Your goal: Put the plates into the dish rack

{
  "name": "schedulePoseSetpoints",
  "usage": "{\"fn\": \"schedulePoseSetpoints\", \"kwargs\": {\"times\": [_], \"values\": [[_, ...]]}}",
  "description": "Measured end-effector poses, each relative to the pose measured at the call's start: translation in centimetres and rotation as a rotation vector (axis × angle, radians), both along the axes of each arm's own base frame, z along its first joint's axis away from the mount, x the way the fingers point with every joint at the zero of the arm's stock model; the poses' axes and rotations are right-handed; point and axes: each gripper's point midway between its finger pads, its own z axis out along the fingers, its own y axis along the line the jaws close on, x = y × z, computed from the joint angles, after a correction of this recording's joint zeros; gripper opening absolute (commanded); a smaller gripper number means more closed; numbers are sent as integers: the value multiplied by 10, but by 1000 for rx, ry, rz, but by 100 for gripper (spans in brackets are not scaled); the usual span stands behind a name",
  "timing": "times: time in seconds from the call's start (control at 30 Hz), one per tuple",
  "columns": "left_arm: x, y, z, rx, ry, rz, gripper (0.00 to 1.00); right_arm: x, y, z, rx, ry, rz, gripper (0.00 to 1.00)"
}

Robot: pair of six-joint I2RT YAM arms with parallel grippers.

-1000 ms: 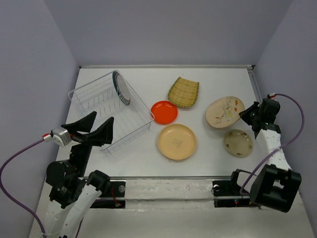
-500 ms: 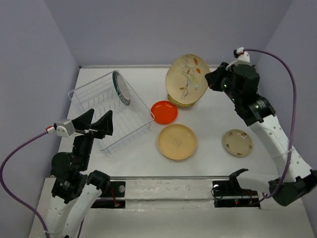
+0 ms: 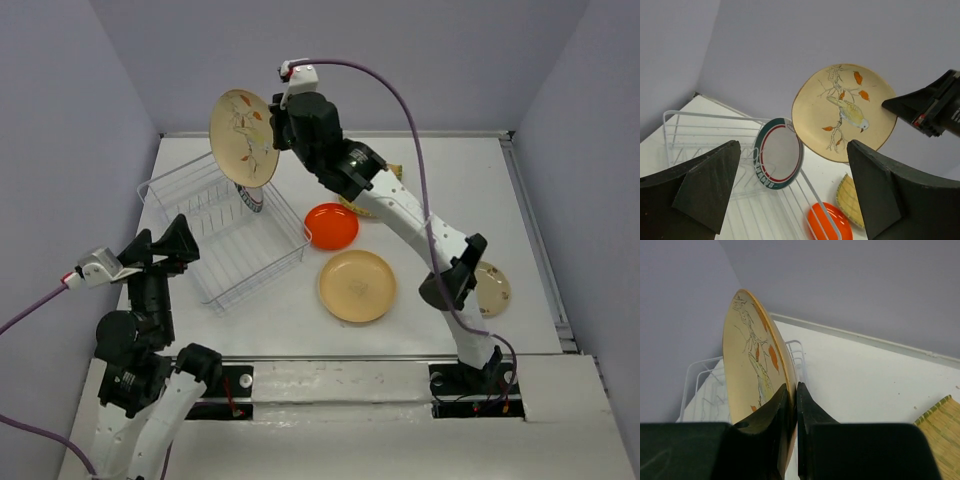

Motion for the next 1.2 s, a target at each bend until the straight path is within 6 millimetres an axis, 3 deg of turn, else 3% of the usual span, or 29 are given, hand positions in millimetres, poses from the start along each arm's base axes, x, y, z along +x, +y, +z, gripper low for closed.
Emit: {"fn": "schedulePoseSetpoints", "kwargs": {"times": [0.13,0.27,0.4,0.57,1.0,1.2], "values": [[-5,23,-7,-56,25,115,99,10,33,-41,-91,-8,-22,7],[-8,33,-12,-81,38,170,99,16,52,-80,-225,-37,-59,7],[-10,35,-11,-87,33,174,99,25,76,-107,-299,-108,-92,7],[-10,34,-11,-85,32,168,99,31,87,-131,-386,-163,-133,7],[-9,30,-10,-77,28,149,99,29,99,-125,-426,-337,-266,7],[-9,28,-10,-74,27,139,99,29,93,-117,-439,-358,-295,7]]}}
